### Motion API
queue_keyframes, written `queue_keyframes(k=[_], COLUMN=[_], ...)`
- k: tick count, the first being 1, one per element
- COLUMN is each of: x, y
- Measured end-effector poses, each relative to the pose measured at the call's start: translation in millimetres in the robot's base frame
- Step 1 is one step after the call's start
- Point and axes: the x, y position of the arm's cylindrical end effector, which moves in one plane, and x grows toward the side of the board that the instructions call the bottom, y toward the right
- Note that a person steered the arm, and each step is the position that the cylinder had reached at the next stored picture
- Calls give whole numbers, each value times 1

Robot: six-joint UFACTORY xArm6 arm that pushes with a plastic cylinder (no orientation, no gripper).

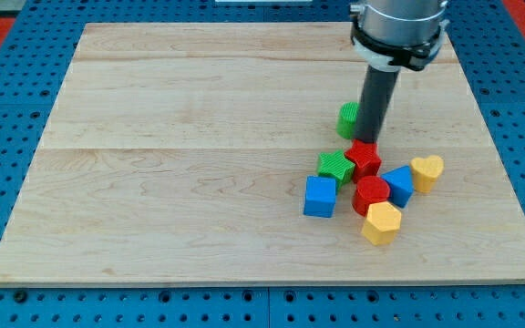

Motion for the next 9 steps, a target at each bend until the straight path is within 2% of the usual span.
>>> queue_keyframes(k=[1, 3, 4, 5, 6, 7, 9], x=[3, 96, 114, 101, 98, 61, -3], y=[52, 66, -11, -63, -30, 8, 16])
